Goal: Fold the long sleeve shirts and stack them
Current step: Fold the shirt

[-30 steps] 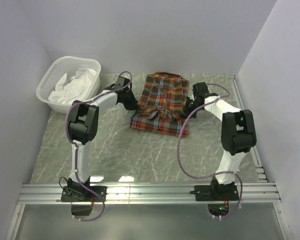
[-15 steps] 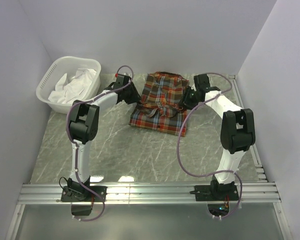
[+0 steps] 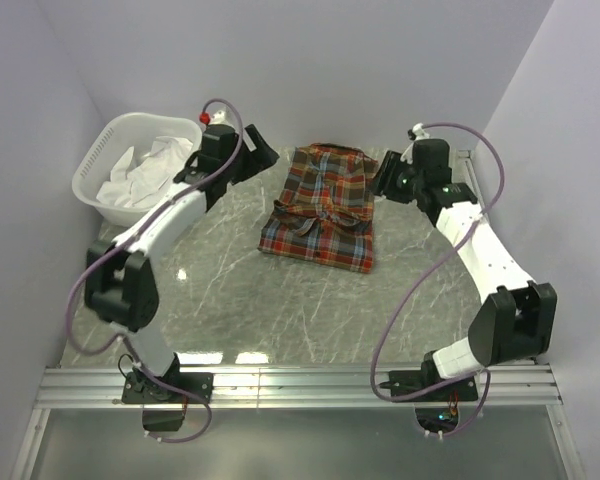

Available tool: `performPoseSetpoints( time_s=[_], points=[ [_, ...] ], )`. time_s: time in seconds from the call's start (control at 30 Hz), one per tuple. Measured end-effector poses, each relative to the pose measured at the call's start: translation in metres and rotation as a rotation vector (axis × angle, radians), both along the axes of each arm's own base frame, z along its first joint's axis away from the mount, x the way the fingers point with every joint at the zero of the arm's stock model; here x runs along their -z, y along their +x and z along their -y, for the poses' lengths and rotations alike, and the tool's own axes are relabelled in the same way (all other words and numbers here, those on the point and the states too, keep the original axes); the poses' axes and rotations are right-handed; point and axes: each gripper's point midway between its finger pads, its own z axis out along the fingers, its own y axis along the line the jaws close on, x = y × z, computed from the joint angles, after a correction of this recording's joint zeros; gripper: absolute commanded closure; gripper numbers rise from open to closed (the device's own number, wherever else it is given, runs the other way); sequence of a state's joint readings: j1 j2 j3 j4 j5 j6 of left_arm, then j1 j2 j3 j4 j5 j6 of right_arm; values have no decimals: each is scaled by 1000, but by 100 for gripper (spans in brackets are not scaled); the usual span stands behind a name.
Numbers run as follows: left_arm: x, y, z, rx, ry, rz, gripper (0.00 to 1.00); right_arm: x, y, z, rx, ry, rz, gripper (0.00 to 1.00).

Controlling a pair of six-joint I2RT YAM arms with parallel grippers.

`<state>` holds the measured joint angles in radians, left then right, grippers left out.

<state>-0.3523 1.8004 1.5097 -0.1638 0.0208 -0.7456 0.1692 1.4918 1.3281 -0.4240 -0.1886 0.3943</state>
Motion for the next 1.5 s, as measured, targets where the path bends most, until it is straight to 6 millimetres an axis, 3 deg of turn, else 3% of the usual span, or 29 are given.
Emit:
performPoseSetpoints(
  time_s=[0.1,0.2,0.3,0.47,0.6,0.7,0.8,0.93,1.07,1.13,1.2,1.37,1.5],
  points=[
    [-46,-30,2,5,-25,90,12,4,-15,-17,-66,11,3,52],
    [-53,-63,10,34,-35,111,13,37,-28,-36,-140,10,-75,57],
    [-27,-95,17,69,-33,58,13,70,-33,-50,-199,8,-163,62],
    [34,-132,0,67,25,-86,13,119,-34,-59,-256,-15,-282,66],
    [46,-155,-12,66,40,-112,13,152,-24,-59,-264,-49,-354,66],
    [43,-169,-20,66,35,-98,13,164,-3,-58,-245,-84,-370,66],
    [47,-177,-24,65,36,-96,13,160,27,-56,-209,-104,-332,64],
    [69,-187,-30,64,58,-142,13,138,62,-48,-157,-130,-247,63],
    [83,-193,-36,51,85,-181,13,114,70,-48,-177,-156,-158,60],
    [85,-193,-40,35,99,-185,13,102,57,-57,-222,-176,-114,58],
    [87,-193,-44,15,114,-192,13,92,31,-74,-295,-208,-77,55],
    [91,-192,-55,-29,139,-214,14,57,-32,-141,-550,-233,43,54],
    [95,-192,-60,-54,142,-231,14,54,-57,-176,-672,-240,82,55]
  ],
)
